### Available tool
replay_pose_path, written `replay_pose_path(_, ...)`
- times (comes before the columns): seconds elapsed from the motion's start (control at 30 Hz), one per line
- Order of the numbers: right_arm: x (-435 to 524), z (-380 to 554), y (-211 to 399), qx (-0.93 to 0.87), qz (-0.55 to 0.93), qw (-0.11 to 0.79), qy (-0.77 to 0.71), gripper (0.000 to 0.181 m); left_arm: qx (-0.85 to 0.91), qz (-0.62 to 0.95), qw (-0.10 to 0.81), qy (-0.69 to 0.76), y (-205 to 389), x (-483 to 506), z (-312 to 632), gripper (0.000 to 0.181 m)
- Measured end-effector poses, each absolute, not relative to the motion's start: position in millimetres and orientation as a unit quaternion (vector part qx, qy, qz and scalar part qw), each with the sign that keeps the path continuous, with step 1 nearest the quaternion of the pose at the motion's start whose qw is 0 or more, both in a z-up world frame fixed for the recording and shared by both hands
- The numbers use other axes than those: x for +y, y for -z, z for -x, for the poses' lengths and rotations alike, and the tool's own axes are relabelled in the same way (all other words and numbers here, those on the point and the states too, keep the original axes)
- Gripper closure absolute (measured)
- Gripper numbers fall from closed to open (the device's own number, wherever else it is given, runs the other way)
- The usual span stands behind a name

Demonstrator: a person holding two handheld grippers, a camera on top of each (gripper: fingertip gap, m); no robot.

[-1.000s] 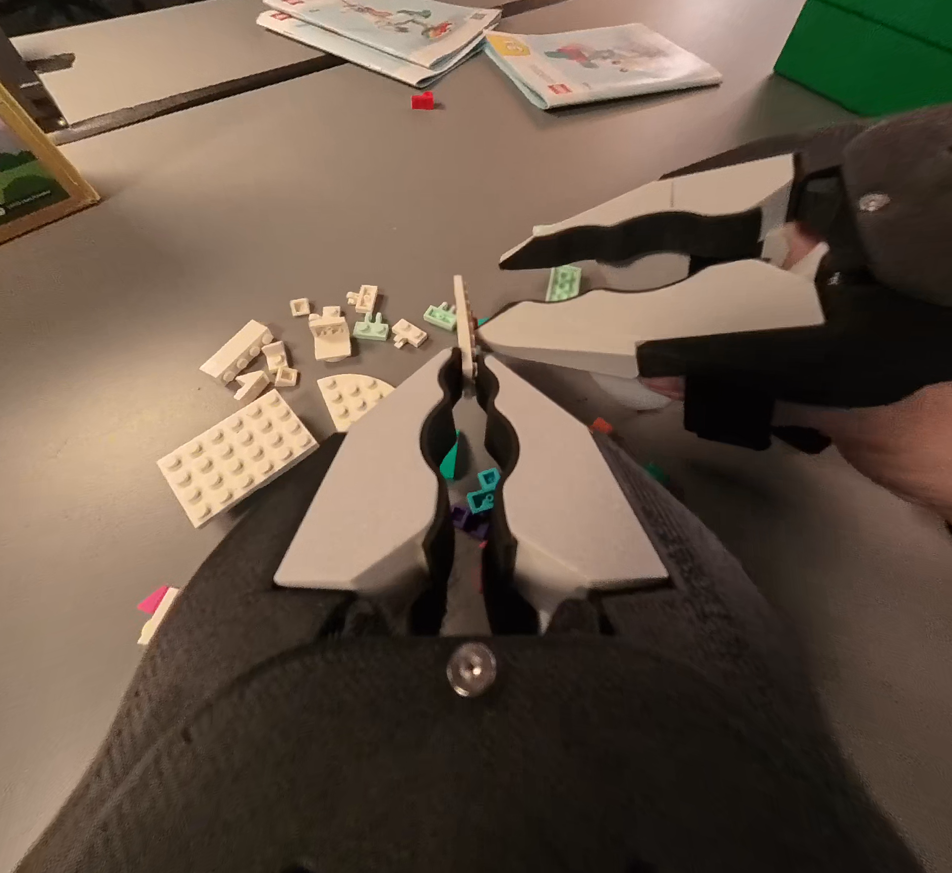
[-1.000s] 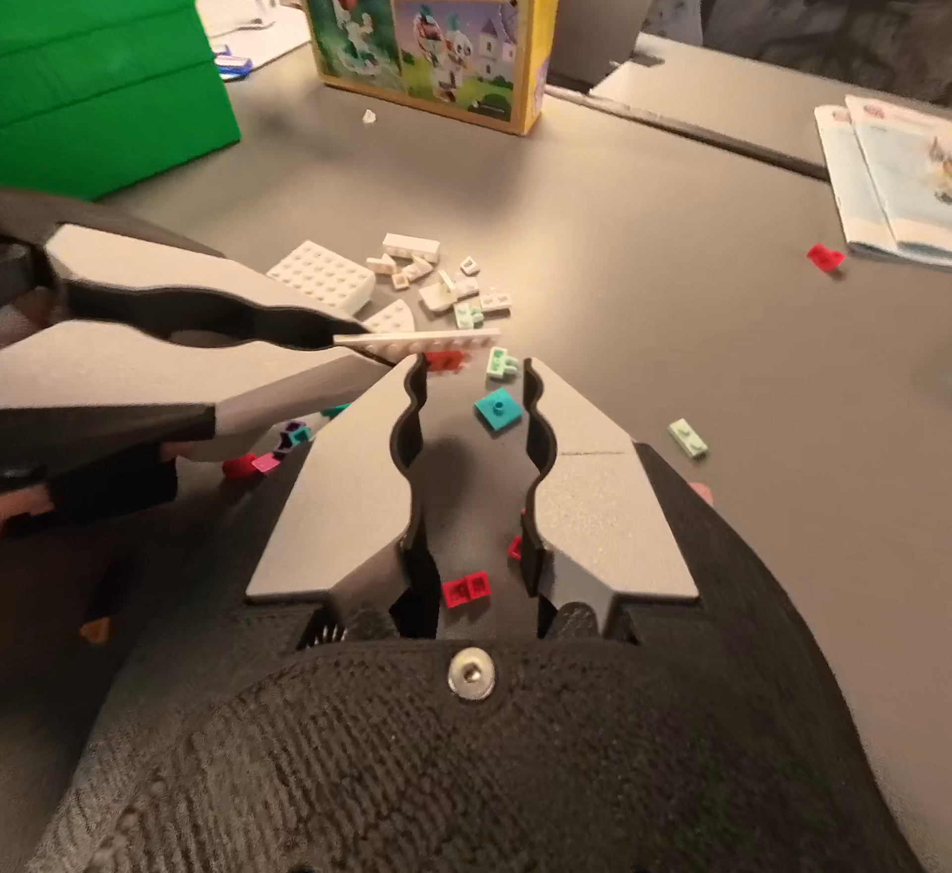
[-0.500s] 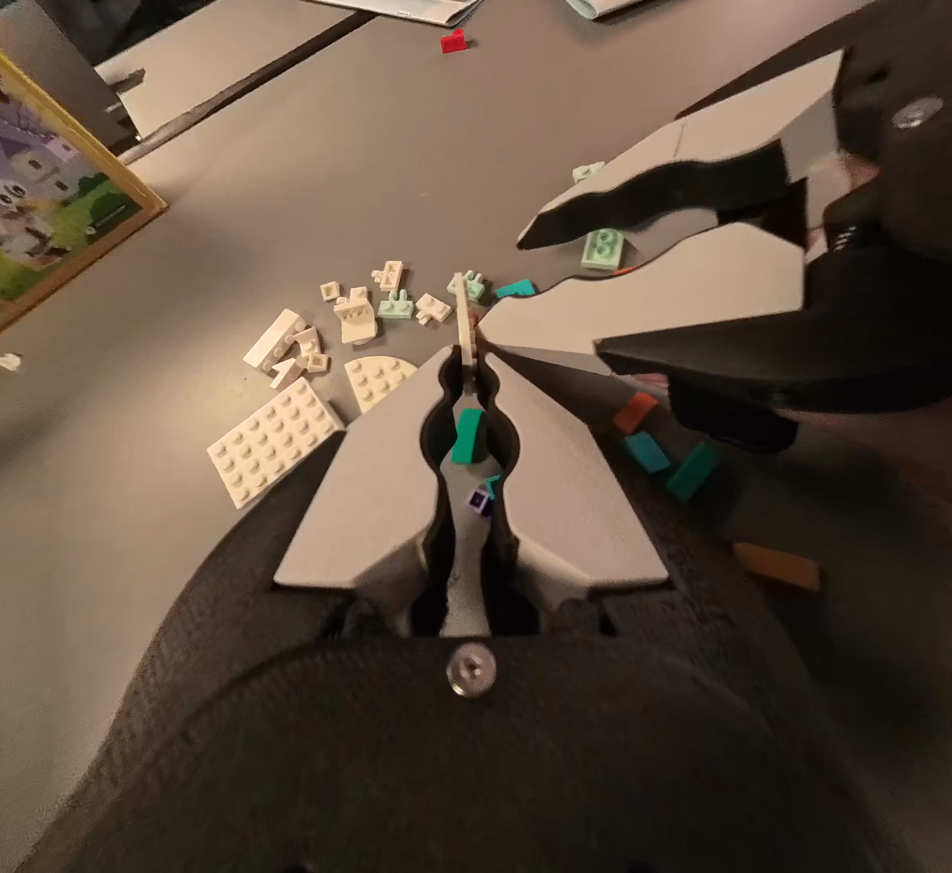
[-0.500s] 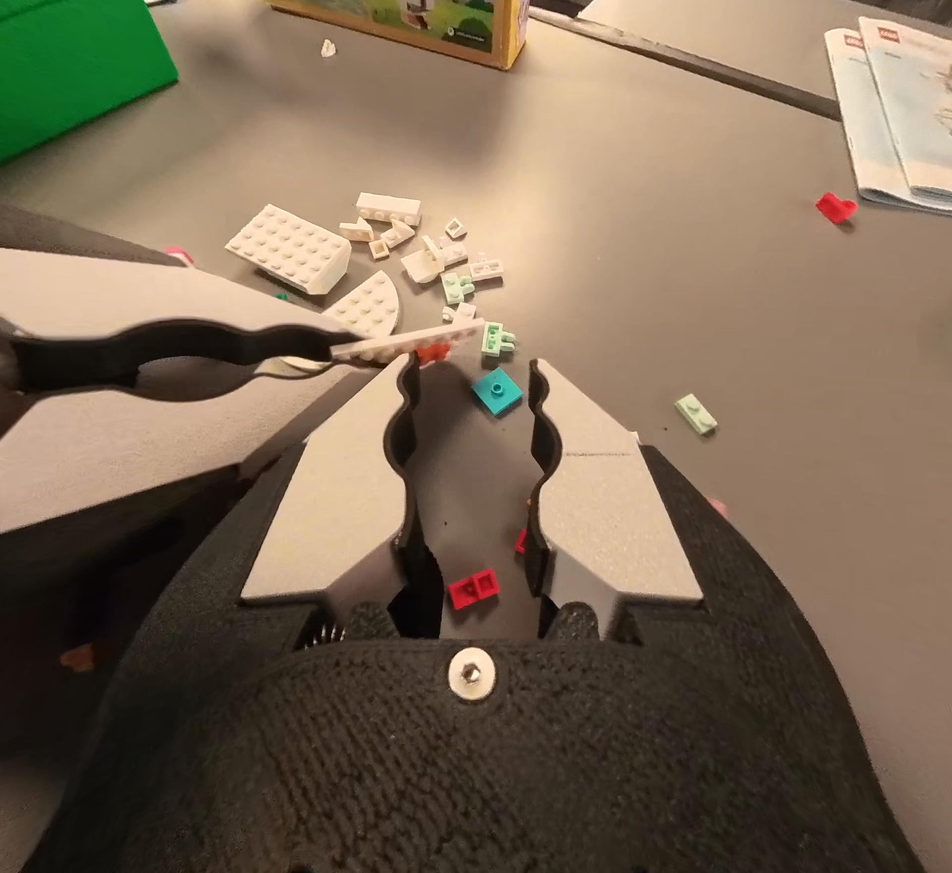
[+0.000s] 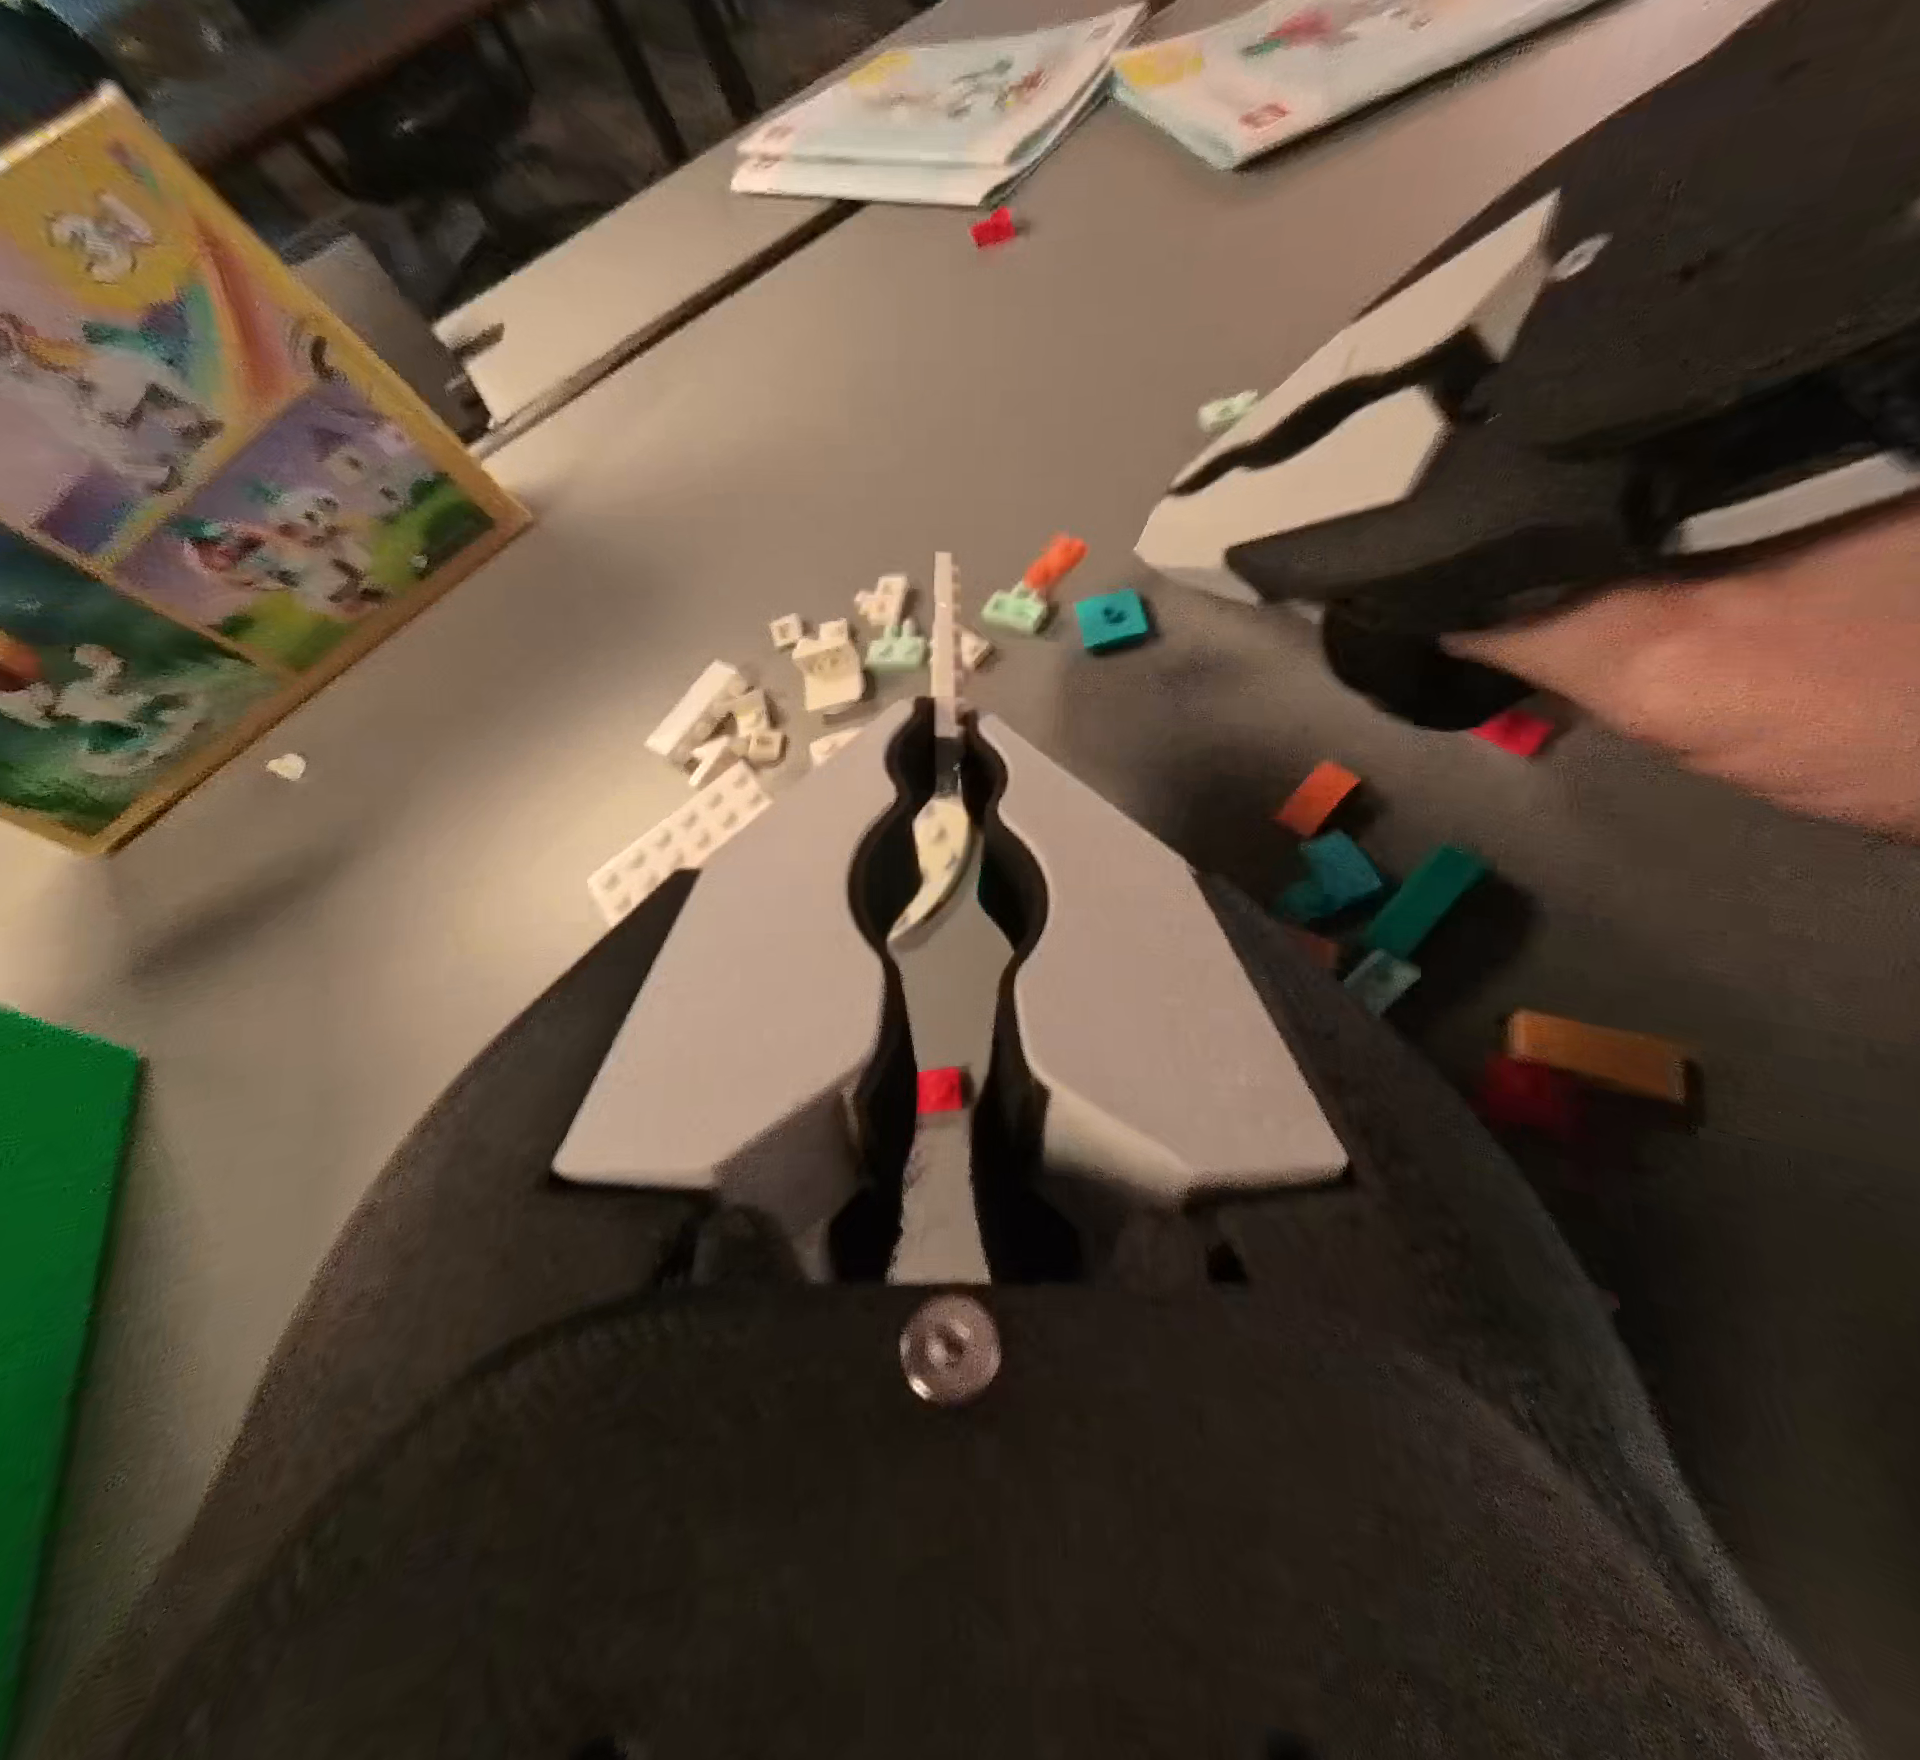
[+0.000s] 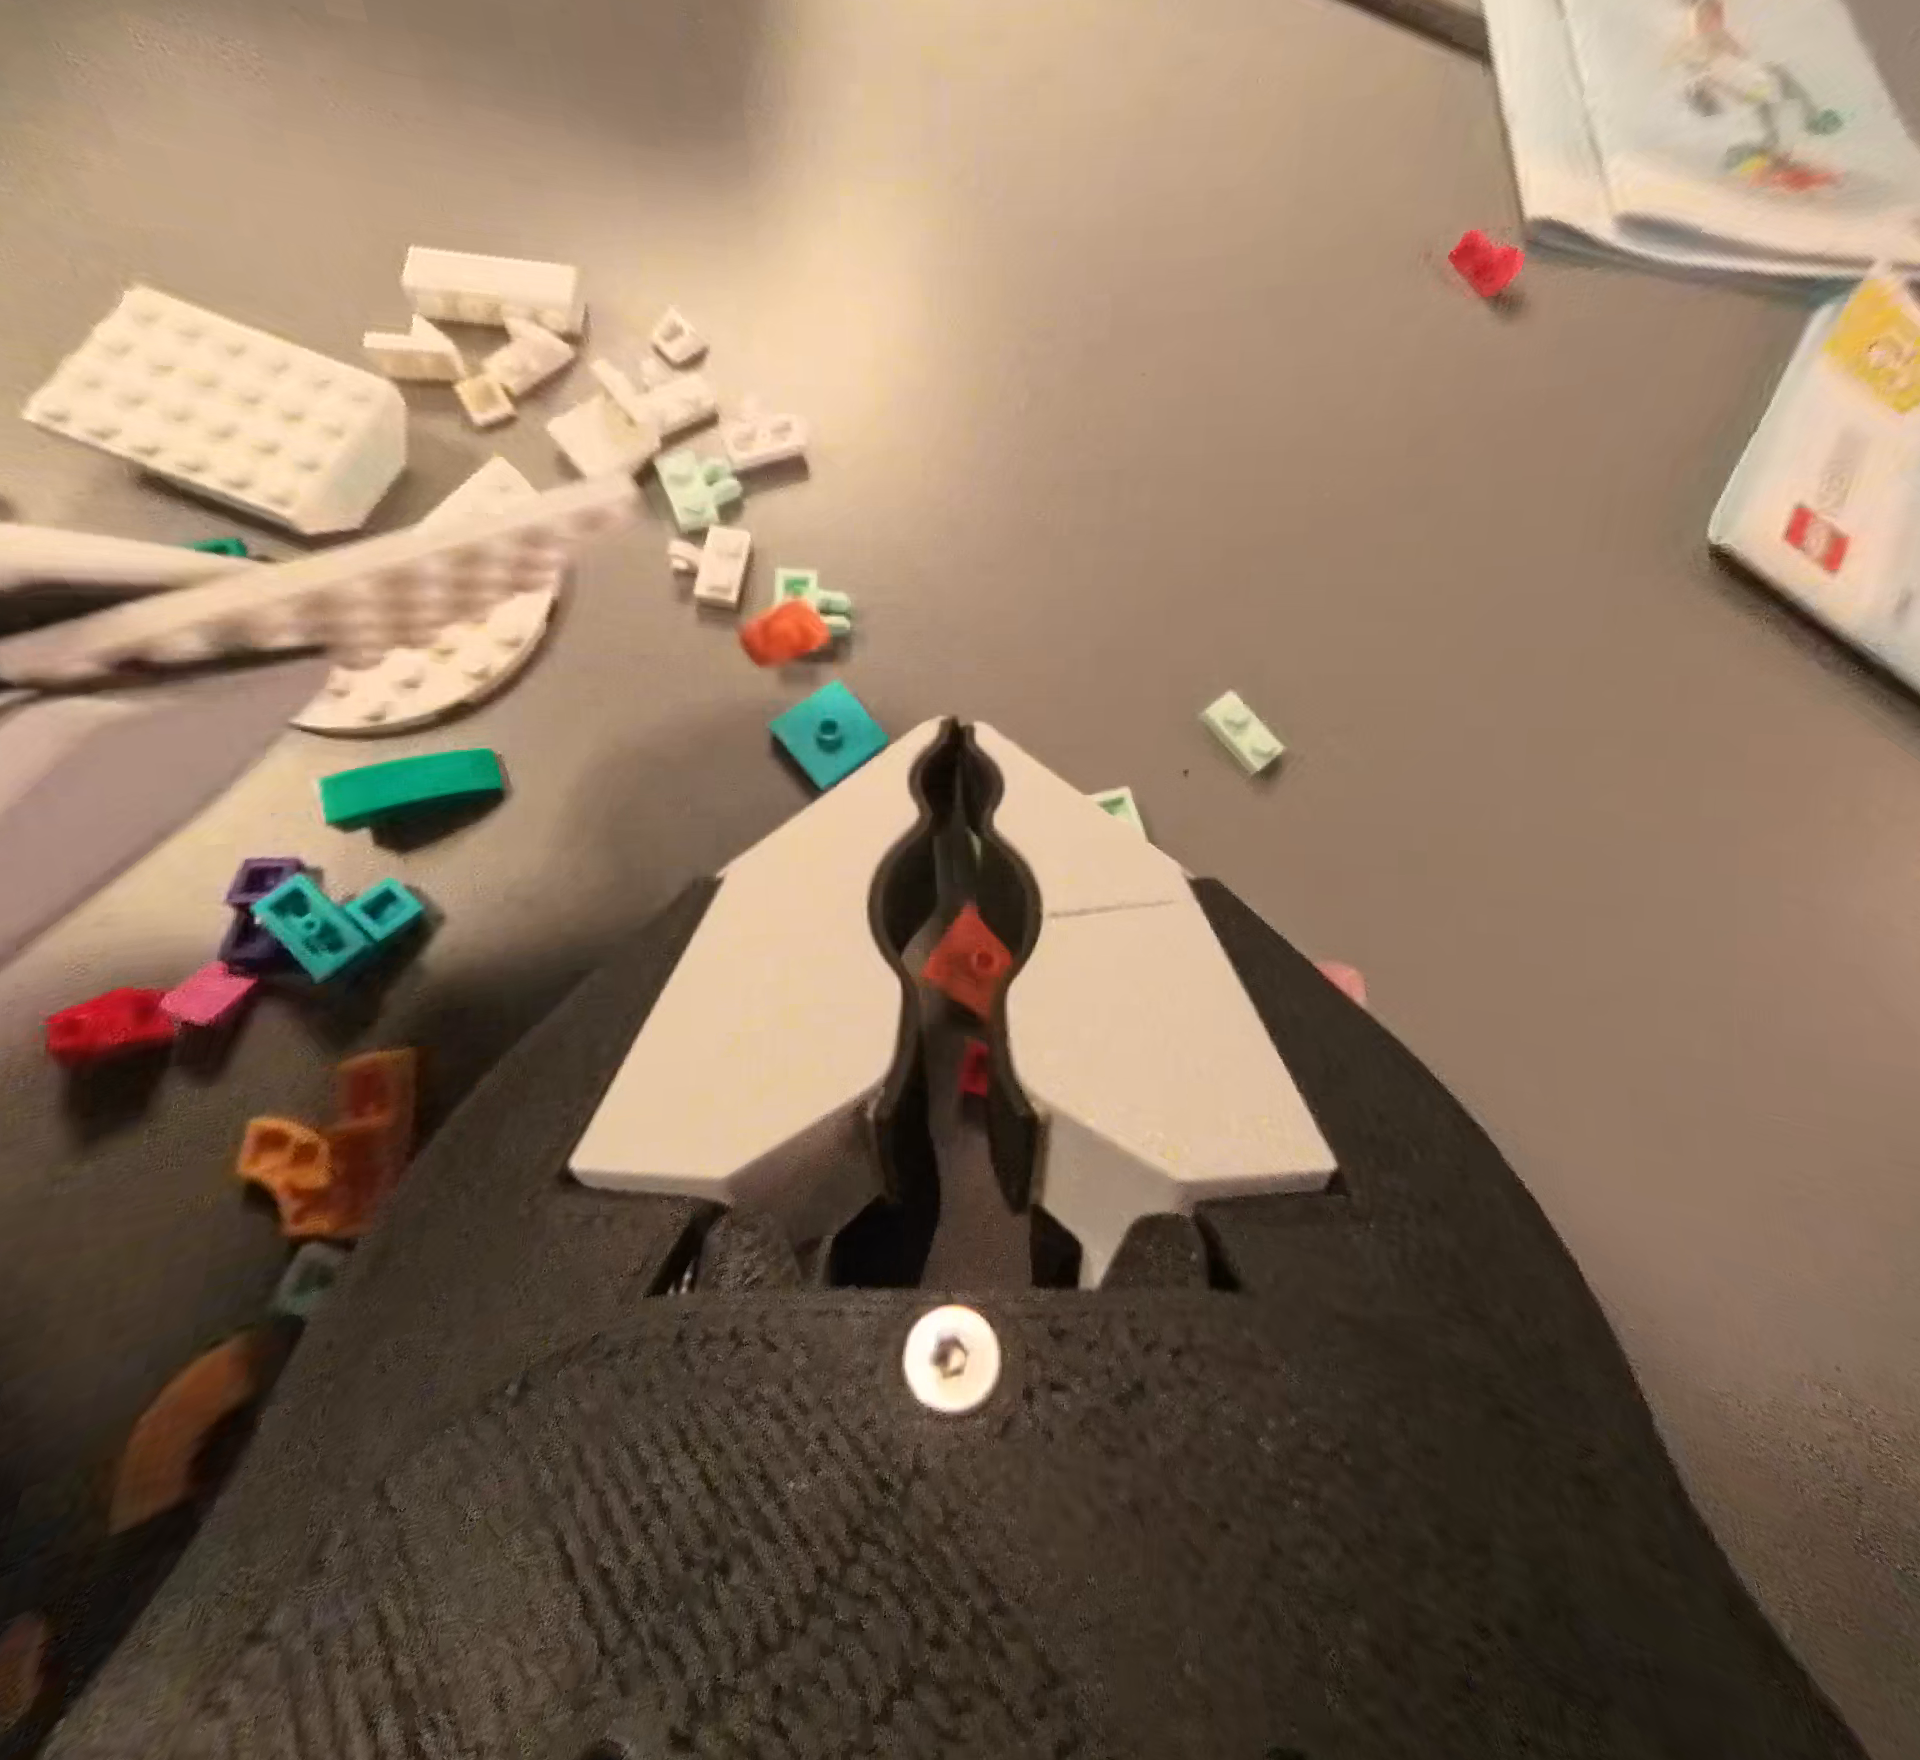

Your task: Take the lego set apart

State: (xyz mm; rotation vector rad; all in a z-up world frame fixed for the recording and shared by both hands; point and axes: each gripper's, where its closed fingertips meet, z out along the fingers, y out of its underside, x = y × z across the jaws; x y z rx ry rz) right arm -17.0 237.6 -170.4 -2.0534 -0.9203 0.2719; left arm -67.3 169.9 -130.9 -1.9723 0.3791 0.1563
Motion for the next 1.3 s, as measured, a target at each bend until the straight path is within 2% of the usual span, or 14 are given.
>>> replay_pose_path(0.1,233.9,21.0,161.5,-0.376,0.802,0.447,-0.122,0.180,0.138,0.838,0.527,-0.035,135.8,171.4,74.6,0.177)
replay_pose_path(0.27,231.6,21.9,148.3,-0.363,0.787,0.471,-0.165,0.169,0.133,0.831,0.539,-0.017,134.5,172.6,77.4,0.177)
replay_pose_path(0.4,232.8,21.0,113.3,-0.345,0.728,0.559,-0.197,0.157,0.096,0.816,0.570,0.019,123.2,172.8,89.9,0.177)
replay_pose_path(0.63,229.0,1.6,48.5,-0.354,0.545,0.760,-0.023,0.163,-0.007,0.792,0.608,0.060,106.2,169.5,134.2,0.177)
replay_pose_path(0.77,234.5,-7.5,49.3,-0.364,0.508,0.780,0.027,0.171,-0.088,0.793,0.602,0.039,106.6,161.7,176.8,0.177)
replay_pose_path(0.93,256.0,-20.4,59.0,-0.331,0.549,0.768,-0.009,0.171,-0.159,0.819,0.551,0.022,130.0,156.2,213.8,0.177)
replay_pose_path(0.97,258.0,-21.8,60.2,-0.326,0.555,0.765,-0.014,0.171,-0.166,0.821,0.546,0.019,132.0,155.4,217.1,0.174)
replay_pose_path(1.17,259.9,-23.7,60.3,-0.317,0.558,0.766,-0.030,0.172,-0.148,0.817,0.557,0.002,127.8,158.0,215.5,0.128)
replay_pose_path(1.3,264.5,-32.9,61.3,-0.303,0.567,0.766,-0.001,0.174,-0.065,0.778,0.624,0.037,103.4,164.1,183.9,0.116)
